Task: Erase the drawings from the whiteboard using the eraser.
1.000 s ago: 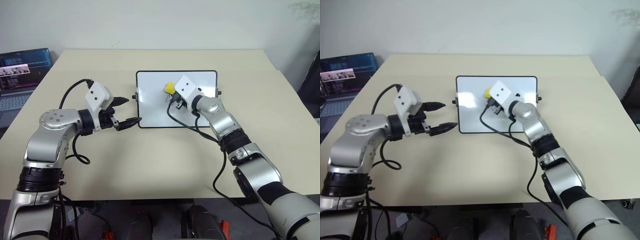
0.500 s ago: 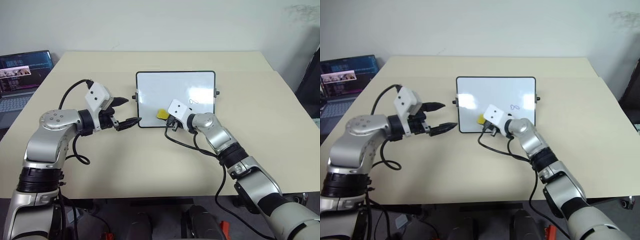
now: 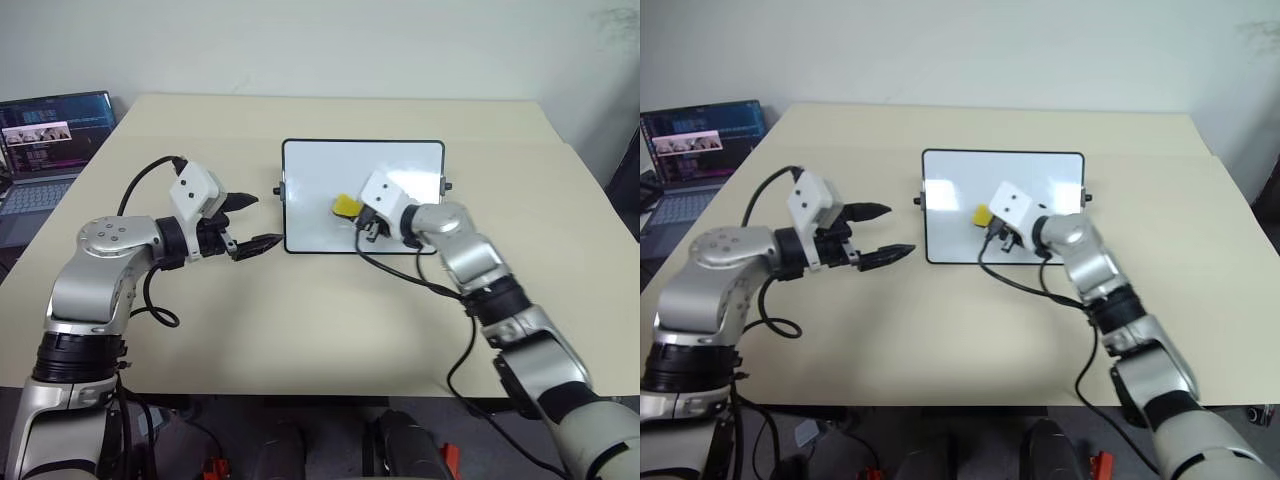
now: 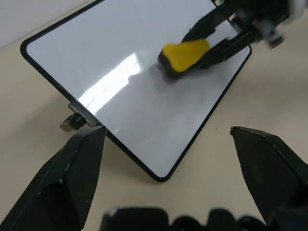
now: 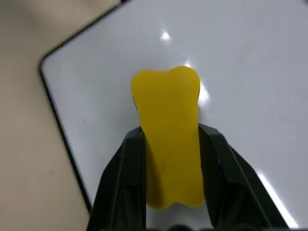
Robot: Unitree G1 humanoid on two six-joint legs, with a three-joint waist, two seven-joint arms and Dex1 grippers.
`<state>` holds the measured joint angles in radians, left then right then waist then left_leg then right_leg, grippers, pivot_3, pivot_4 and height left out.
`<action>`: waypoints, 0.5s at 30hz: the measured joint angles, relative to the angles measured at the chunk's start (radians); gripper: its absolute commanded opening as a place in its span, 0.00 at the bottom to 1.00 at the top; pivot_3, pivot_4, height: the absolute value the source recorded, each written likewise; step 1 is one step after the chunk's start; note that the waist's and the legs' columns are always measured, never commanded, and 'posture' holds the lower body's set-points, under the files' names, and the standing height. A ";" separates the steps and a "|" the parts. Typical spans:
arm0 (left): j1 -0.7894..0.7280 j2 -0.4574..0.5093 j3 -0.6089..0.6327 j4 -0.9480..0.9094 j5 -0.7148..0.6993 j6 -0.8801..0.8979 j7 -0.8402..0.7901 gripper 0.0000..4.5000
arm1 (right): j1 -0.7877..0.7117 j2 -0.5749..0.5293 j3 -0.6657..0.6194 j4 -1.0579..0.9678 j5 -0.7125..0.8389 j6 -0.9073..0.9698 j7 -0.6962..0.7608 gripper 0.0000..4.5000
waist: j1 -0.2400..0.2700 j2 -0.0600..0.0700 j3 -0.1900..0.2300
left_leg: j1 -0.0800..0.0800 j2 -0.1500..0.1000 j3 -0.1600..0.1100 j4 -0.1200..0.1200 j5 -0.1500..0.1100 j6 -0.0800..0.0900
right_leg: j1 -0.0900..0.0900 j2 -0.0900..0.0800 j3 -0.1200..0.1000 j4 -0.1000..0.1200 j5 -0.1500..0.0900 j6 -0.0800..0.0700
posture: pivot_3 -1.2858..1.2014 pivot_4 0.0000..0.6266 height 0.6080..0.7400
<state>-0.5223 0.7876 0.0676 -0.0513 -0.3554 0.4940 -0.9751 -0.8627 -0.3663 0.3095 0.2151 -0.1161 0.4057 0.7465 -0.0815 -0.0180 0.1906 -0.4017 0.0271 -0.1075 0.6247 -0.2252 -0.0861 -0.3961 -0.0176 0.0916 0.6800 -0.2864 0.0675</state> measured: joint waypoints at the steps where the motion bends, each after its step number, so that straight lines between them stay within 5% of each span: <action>1: -0.001 0.000 0.000 0.000 0.000 0.000 -0.001 1.00 | 0.016 -0.035 -0.013 -0.065 0.013 0.027 0.024 0.25 | 0.000 0.000 0.000 | 0.000 0.000 0.000 -0.001 0.000 0.000 | -0.001 0.000 0.000 -0.001 -0.001 0.000 | 0.52 0.24 1.00; 9: -0.002 0.005 0.001 0.011 0.000 -0.003 -0.018 1.00 | 0.167 -0.336 -0.148 -0.247 0.043 0.135 0.119 0.25 | 0.001 -0.001 0.000 | 0.000 0.000 0.001 -0.001 -0.002 0.000 | -0.001 -0.001 0.000 -0.001 -0.004 -0.001 | 0.52 0.24 1.00; 15: -0.012 0.005 0.000 0.025 0.003 -0.009 -0.023 1.00 | 0.201 -0.440 -0.222 -0.296 0.093 0.149 0.171 0.25 | -0.006 0.000 0.001 | 0.001 0.000 0.003 -0.001 -0.002 0.000 | 0.000 -0.001 0.002 0.000 -0.004 -0.001 | 0.52 0.24 1.00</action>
<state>-0.5348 0.7927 0.0674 -0.0261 -0.3526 0.4851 -0.9982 -0.6617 -0.8067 0.0872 -0.0809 -0.0229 0.5549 0.9175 -0.0876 -0.0184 0.1913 -0.4009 0.0271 -0.1048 0.6232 -0.2275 -0.0864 -0.3966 -0.0182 0.0931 0.6799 -0.2901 0.0667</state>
